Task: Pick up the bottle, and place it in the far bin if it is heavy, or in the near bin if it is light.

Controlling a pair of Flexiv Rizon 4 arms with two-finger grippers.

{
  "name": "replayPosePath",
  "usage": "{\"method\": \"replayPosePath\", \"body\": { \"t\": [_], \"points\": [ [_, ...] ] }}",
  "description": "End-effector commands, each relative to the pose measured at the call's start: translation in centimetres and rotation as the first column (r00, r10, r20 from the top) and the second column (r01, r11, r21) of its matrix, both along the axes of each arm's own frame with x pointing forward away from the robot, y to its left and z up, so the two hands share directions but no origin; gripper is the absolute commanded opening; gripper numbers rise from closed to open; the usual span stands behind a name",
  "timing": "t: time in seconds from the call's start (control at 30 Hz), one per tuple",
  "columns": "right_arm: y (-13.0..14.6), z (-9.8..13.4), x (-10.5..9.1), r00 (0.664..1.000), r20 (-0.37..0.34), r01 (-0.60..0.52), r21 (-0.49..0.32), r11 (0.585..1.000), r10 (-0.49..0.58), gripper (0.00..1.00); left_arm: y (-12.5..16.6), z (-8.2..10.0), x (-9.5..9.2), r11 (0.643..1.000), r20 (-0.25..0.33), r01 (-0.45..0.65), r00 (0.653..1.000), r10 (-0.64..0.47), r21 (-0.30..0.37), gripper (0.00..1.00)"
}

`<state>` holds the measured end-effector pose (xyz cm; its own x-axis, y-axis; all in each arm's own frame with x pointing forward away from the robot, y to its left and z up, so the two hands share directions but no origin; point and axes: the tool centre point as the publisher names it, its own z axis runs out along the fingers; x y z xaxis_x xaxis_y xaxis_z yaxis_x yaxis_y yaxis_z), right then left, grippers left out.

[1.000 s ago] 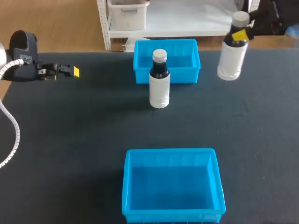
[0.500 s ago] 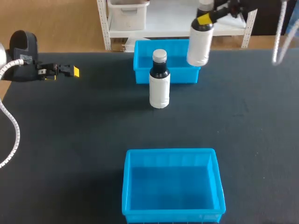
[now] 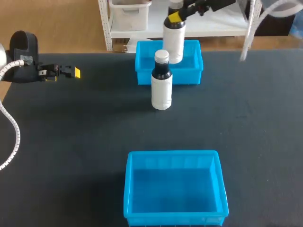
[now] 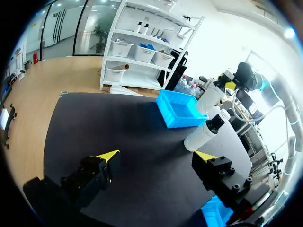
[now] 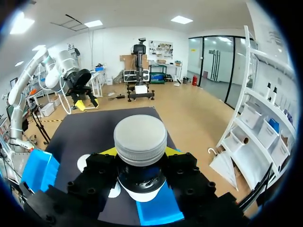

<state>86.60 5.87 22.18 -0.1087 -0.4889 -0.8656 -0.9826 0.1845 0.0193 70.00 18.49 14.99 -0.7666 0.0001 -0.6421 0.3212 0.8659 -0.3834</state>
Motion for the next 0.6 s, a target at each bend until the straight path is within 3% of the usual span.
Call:
{"method": "replayPosePath", "body": {
  "t": [0.03,0.6],
  "points": [
    [2.3,-1.3,2.8,0.999,-0.026,-0.041,0.006,0.999,0.041,0.00,0.0,0.0,0.0,1.000,0.000,0.000,1.000,0.000,0.000,1.00],
    [5.8,-5.1,5.6,0.994,-0.057,-0.089,0.006,0.996,0.089,0.00,0.0,0.0,0.0,1.000,0.000,0.000,1.000,0.000,0.000,1.00]
  ]
}}
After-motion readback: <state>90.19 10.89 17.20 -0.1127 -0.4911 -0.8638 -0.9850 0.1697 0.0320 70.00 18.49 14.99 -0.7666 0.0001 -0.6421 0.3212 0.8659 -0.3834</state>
